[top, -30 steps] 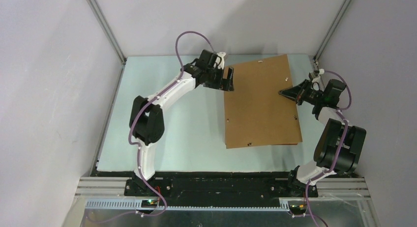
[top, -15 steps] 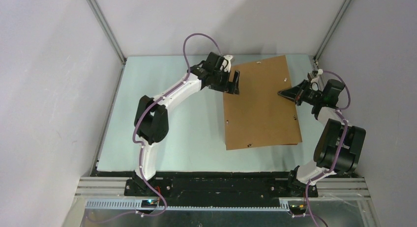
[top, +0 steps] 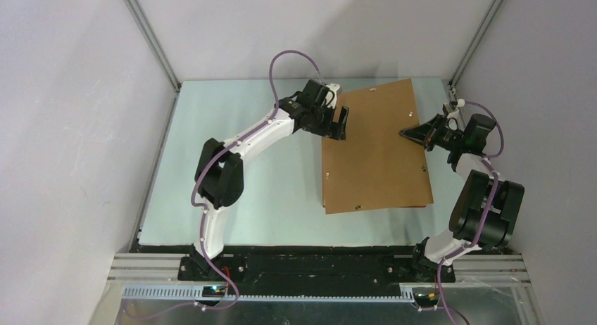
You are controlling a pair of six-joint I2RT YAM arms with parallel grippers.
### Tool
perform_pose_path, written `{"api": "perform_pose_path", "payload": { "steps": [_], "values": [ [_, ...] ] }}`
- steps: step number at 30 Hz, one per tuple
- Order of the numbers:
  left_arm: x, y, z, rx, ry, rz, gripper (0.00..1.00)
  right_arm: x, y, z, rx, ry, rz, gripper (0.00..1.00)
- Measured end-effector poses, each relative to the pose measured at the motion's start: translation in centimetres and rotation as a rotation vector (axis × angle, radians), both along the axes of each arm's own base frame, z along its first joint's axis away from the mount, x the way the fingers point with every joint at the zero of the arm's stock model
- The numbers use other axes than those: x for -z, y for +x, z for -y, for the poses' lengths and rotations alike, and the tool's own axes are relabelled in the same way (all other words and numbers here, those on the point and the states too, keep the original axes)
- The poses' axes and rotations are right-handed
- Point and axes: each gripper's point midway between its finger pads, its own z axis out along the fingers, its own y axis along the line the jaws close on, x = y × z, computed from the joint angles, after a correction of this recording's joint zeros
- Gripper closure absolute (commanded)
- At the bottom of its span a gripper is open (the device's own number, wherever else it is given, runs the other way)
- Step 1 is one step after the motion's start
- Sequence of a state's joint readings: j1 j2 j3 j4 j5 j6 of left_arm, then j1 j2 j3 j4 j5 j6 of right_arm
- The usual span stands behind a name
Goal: Put the photo into the frame
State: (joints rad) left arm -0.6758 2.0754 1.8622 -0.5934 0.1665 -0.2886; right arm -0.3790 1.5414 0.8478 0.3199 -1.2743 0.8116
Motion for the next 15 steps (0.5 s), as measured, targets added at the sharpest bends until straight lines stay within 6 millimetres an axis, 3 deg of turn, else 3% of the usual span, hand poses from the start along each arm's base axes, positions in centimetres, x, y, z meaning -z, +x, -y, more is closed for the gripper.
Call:
{"api": "perform_pose_path", "payload": {
  "steps": [15],
  "values": [
    [0.3, -1.4, 0.7, 0.024, 0.012, -0.006, 0.02, 0.0, 0.2, 0.6, 0.019, -0.004, 0.007, 1.00]
  ]
}}
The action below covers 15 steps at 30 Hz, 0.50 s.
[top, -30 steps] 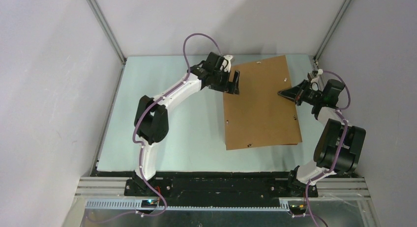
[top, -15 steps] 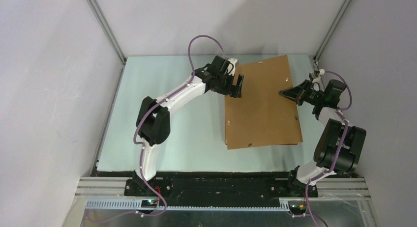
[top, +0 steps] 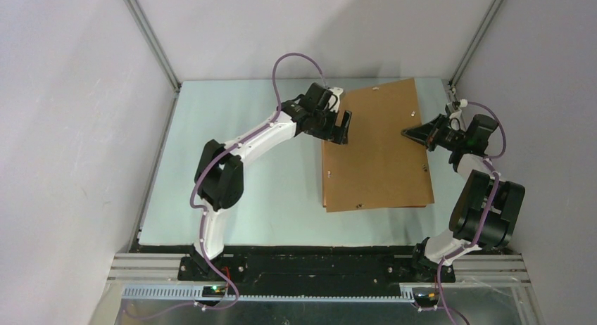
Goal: Put the photo into the frame
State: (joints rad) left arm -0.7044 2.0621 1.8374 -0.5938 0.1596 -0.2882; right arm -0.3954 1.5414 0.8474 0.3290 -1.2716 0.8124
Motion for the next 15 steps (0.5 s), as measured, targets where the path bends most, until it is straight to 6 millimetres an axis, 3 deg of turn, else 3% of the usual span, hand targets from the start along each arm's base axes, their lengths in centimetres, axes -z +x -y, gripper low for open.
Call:
{"api": "perform_pose_path", "payload": {
  "steps": [11, 15],
  "values": [
    [-0.7, -1.9, 0.2, 0.033, 0.006, 0.004, 0.02, -0.2, 0.0, 1.6, 0.031, 0.006, 0.006, 1.00],
    [-2.1, -2.2, -0.2, 0.042, -0.003, 0.026, 0.02, 0.1, 0.1, 2.1, 0.037, 0.008, 0.009, 1.00]
  ]
}}
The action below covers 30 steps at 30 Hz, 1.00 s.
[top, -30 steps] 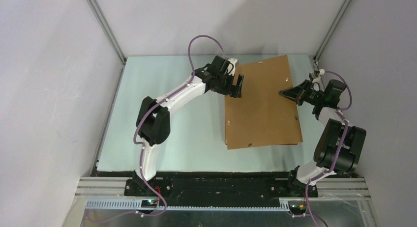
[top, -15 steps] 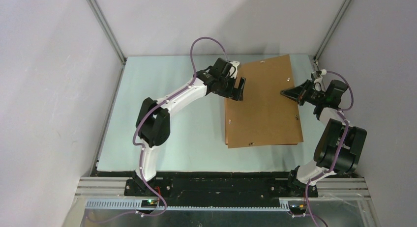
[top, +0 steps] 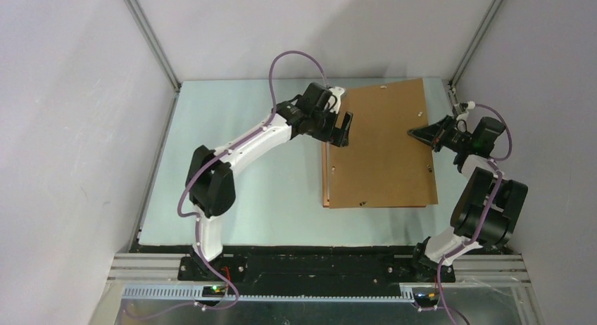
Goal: Put the photo into the frame
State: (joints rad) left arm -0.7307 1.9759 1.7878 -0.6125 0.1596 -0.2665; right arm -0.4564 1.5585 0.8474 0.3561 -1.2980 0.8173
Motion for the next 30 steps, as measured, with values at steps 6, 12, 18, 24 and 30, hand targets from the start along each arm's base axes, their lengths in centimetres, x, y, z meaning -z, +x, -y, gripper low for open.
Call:
{"api": "perform_pose_path", "payload": {
  "steps": [6, 12, 18, 24, 30],
  "values": [
    [-4.0, -0.2, -0.7, 0.020, -0.057, 0.059, 0.02, 1.8, 0.5, 0.4, 0.002, 0.011, -0.035, 1.00],
    [-6.8, 0.8, -2.9, 0.015, -0.100, 0.106, 0.02, 3.0, 1.2, 0.9, -0.006, 0.000, -0.054, 1.00],
    [-6.0, 2.6, -6.0, -0.036, -0.090, 0.091, 0.02, 3.9, 2.6, 1.7, -0.006, -0.018, -0.048, 1.00],
    [-4.5, 3.0, -7.6, -0.058, -0.071, 0.056, 0.02, 5.5, 3.5, 2.1, -0.004, -0.010, -0.077, 1.00],
    [-4.6, 3.1, -7.7, -0.057, -0.076, 0.054, 0.02, 6.6, 4.3, 2.0, -0.003, -0.005, -0.099, 1.00]
  ]
}}
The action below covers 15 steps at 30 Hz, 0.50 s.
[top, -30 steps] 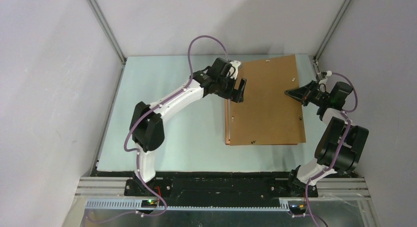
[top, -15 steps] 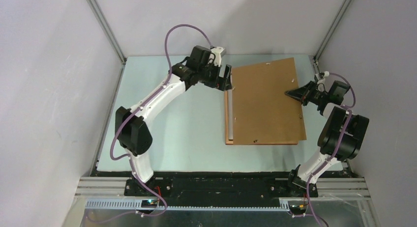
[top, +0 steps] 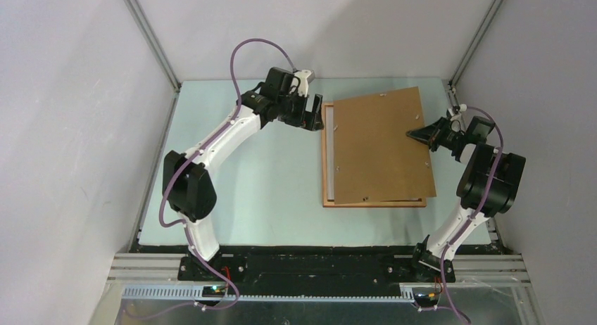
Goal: Put the photo into the frame
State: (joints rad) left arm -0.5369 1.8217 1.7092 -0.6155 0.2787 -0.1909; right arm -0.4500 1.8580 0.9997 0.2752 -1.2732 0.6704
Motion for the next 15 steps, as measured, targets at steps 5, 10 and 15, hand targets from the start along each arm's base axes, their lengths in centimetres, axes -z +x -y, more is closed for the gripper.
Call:
{"api": "perform_pose_path", "payload": {
  "steps": [5, 10, 15],
  "values": [
    [0.0, 0.0, 0.0, 0.004, -0.006, -0.003, 0.02, 0.4, 0.6, -0.4, -0.008, 0.004, -0.004, 1.00],
    [-0.1, 0.1, -0.1, 0.003, -0.009, -0.005, 0.02, 0.9, 0.9, -0.8, -0.017, 0.013, -0.013, 1.00],
    [-0.1, 0.1, -0.2, 0.003, -0.010, -0.006, 0.02, 0.9, 1.3, -1.1, -0.024, 0.016, -0.013, 1.00]
  ]
}}
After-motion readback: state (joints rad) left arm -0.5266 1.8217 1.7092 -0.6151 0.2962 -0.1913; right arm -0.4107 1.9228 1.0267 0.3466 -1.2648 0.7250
